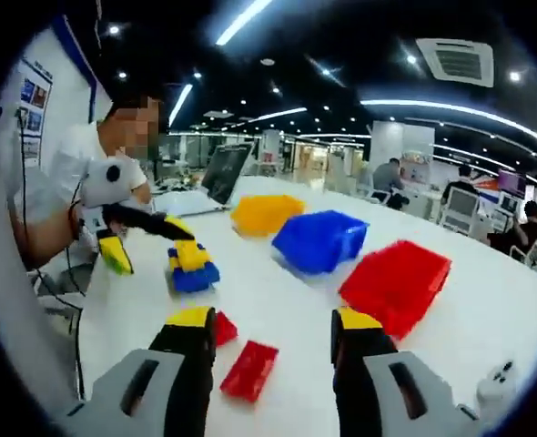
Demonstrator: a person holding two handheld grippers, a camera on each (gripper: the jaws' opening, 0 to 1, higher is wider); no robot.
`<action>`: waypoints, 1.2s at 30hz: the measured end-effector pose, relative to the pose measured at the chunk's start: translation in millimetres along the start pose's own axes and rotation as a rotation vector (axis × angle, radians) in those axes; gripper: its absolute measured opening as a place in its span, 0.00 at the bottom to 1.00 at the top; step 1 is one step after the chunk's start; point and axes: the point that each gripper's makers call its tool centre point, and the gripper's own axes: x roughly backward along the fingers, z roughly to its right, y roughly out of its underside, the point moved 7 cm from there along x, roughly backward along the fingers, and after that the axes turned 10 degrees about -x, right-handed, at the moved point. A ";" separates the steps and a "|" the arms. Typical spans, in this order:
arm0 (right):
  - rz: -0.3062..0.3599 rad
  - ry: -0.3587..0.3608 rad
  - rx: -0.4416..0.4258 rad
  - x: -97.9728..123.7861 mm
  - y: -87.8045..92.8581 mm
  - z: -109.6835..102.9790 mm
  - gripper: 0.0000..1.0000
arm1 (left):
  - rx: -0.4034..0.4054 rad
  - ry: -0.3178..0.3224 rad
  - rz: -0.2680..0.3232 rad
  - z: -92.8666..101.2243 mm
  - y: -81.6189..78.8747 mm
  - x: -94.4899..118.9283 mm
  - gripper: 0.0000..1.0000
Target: Take apart the toy blocks one by one and place each separated block into its matching bin, sorting the blocks by their type until all the connected pieces are disassembled and separated into the correct bins
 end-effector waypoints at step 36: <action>0.243 0.211 -0.044 -17.9 -77.8 80.1 0.24 | -0.037 -0.056 -0.020 -0.2 0.3 20.8 0.59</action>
